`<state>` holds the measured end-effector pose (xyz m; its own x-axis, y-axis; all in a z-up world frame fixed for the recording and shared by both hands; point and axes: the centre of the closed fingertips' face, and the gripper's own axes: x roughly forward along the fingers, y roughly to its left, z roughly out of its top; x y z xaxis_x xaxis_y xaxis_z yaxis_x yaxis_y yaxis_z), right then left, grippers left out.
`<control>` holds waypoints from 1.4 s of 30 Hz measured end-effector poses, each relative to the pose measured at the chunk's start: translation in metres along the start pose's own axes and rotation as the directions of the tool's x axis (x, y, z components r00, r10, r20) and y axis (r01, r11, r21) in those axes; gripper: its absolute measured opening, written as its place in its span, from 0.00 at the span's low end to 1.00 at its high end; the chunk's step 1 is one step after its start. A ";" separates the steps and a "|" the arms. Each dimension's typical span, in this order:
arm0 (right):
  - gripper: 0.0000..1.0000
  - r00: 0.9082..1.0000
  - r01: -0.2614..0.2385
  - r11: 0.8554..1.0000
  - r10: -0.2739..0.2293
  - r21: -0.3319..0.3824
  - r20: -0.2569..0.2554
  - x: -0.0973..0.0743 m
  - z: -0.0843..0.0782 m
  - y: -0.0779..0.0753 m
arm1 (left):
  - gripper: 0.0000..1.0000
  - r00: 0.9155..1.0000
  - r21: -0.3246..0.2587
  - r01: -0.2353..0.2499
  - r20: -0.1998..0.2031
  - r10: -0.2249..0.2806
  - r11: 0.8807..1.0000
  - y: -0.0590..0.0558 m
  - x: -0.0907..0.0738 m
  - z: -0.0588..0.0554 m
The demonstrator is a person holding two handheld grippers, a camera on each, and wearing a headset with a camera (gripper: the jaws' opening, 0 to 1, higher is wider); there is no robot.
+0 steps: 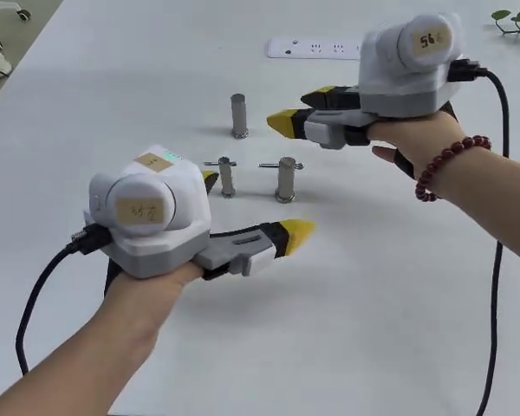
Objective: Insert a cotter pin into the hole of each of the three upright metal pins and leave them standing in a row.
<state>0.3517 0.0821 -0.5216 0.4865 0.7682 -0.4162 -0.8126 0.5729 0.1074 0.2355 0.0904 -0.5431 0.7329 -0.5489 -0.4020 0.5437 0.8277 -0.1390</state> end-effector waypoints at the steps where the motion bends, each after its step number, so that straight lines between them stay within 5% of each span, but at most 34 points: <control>1: 0.36 1.000 -0.003 1.000 0.003 -0.004 -0.001 0.002 0.000 0.002 | 0.87 1.000 0.006 0.002 0.001 -0.002 1.000 0.000 -0.001 0.000; 8: 0.35 1.000 -0.015 1.000 0.015 -0.019 -0.027 0.030 -0.004 -0.010 | 0.96 1.000 0.048 0.013 -0.004 -0.013 0.999 0.000 -0.003 -0.003; 11: 0.35 0.999 -0.023 1.000 0.023 -0.021 -0.031 0.036 -0.005 0.001 | 0.99 1.000 0.051 0.027 0.011 -0.027 0.998 -0.003 -0.002 0.000; 26: 0.25 0.999 -0.042 0.996 0.040 -0.073 -0.024 0.087 0.000 -0.012 | 0.99 1.000 0.068 0.016 -0.011 -0.015 0.998 0.007 -0.005 -0.005; 42: 0.10 0.997 -0.061 0.997 0.060 -0.035 -0.038 0.099 -0.008 -0.007 | 0.99 1.000 0.059 -0.010 0.001 0.010 0.998 0.019 -0.008 -0.007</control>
<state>0.4029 0.1519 -0.5710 0.4246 0.7899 -0.4426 -0.8517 0.5143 0.1009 0.2372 0.1115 -0.5490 0.7386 -0.5409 -0.4023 0.5597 0.8247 -0.0813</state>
